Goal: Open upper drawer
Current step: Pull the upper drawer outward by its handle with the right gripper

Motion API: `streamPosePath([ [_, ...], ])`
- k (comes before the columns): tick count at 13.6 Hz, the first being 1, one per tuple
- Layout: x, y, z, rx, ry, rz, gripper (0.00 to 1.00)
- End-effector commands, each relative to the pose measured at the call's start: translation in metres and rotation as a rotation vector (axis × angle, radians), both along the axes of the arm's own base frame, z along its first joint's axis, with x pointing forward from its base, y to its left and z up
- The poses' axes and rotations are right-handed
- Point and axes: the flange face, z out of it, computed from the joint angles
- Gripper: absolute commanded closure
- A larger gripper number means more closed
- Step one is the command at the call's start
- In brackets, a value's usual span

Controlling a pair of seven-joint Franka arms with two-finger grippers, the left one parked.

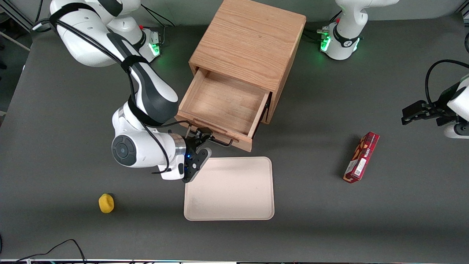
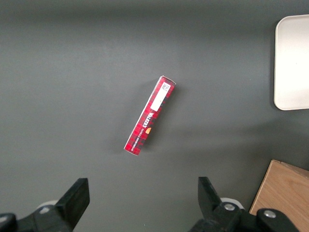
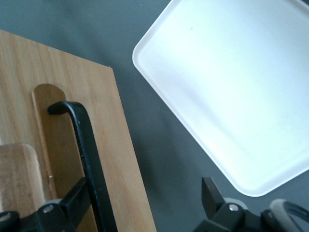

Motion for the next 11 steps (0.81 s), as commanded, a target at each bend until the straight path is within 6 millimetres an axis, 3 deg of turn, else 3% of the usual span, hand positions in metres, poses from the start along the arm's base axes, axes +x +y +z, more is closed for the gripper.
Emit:
streamPosePath([
  [1,0.016,-0.008,0.001,0.004,-0.033,0.03,0.0],
  [6,0.038,-0.022,0.0,0.013,-0.072,0.001,0.0],
  [11,0.059,-0.057,0.007,-0.012,-0.122,0.009,0.0],
])
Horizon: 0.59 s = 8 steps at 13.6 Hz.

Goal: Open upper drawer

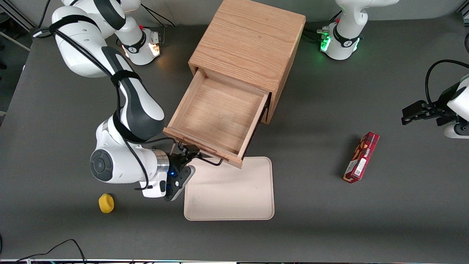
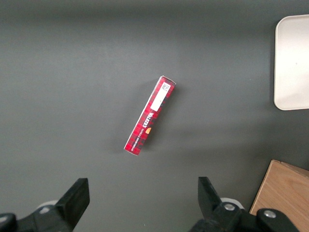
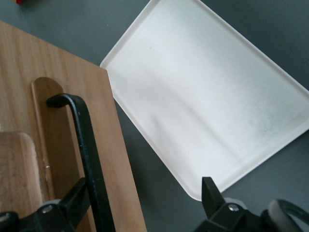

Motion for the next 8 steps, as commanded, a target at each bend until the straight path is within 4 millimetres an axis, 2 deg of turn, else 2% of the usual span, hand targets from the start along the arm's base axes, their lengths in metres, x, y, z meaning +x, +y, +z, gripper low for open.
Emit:
streamPosePath([
  [1,0.01,-0.012,0.029,-0.008,-0.044,0.03,0.0],
  [2,0.003,-0.011,0.057,-0.007,-0.048,0.047,0.0],
  [4,-0.017,-0.019,0.141,-0.012,-0.127,0.055,0.0],
  [5,-0.031,-0.022,0.176,-0.019,-0.149,0.063,0.0],
  [6,-0.044,-0.026,0.202,-0.041,-0.169,0.072,0.0],
  [8,-0.068,-0.036,0.241,-0.121,-0.172,0.01,0.0],
])
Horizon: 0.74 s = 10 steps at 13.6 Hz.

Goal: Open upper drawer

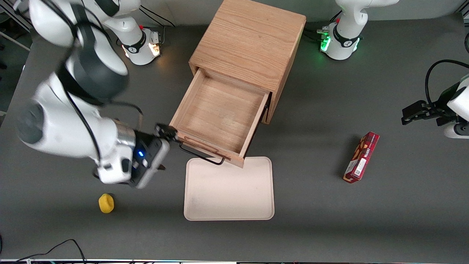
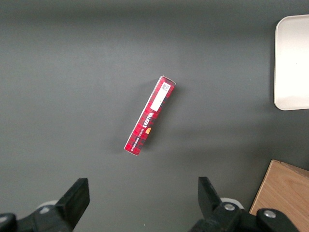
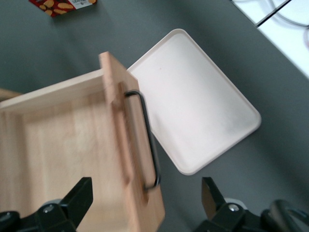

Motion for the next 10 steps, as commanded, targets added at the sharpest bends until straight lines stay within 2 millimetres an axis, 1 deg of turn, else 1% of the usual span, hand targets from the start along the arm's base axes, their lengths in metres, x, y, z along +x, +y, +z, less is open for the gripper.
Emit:
streamPosePath([
  [1,-0.036,-0.012,0.048,-0.097,0.014,-0.132,0.0],
  [2,-0.053,-0.014,0.065,-0.117,0.051,-0.223,0.0],
  [4,-0.091,-0.031,0.1,-0.211,0.097,-0.47,0.0],
  [5,-0.104,-0.05,0.113,-0.238,0.112,-0.568,0.0],
  [6,-0.115,-0.075,0.12,-0.277,0.141,-0.615,0.0],
  [7,-0.13,-0.103,0.122,-0.348,0.203,-0.649,0.0],
  [8,-0.139,-0.128,0.118,-0.39,0.251,-0.692,0.0],
  [9,-0.151,-0.155,0.113,-0.403,0.273,-0.742,0.0],
  [10,-0.164,-0.183,0.102,-0.399,0.283,-0.791,0.0],
])
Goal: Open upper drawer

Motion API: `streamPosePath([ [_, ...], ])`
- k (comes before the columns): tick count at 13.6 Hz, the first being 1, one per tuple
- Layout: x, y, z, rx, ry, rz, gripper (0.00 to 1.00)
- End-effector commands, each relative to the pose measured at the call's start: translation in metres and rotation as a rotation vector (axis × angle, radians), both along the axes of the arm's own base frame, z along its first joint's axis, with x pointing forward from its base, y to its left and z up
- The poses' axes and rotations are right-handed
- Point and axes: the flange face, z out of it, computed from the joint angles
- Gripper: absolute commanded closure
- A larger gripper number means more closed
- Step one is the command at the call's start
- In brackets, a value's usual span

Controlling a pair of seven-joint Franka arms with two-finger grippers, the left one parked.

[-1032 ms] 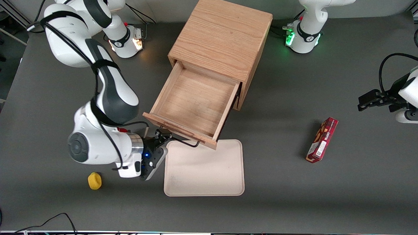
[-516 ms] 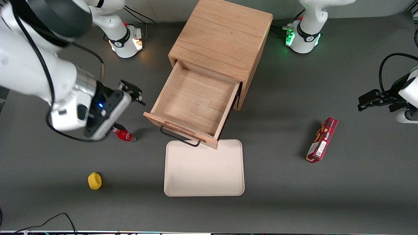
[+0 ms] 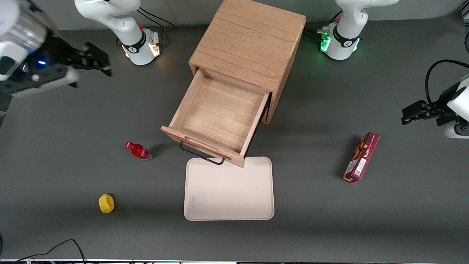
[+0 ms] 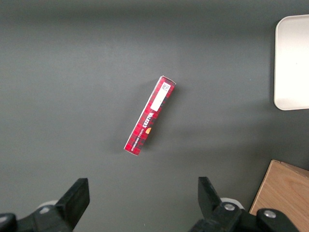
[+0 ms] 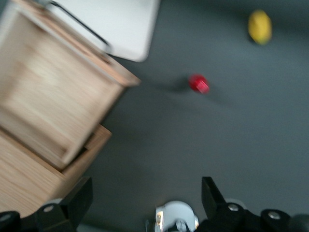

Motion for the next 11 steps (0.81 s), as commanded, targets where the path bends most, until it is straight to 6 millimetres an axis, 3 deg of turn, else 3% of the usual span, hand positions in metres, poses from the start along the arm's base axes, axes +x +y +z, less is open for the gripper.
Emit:
streamPosePath([
  [1,-0.055,-0.064,-0.037,-0.029,0.027,-0.138,0.0],
  [4,-0.128,-0.094,-0.09,0.003,-0.097,-0.178,0.0],
  [5,-0.138,-0.097,-0.1,-0.013,-0.127,-0.175,0.0],
  [7,-0.131,-0.103,-0.096,-0.028,-0.134,-0.187,0.0],
  [8,-0.123,-0.116,-0.098,-0.036,-0.128,-0.215,0.0],
  [11,-0.106,-0.142,-0.074,-0.065,-0.15,-0.25,0.0],
])
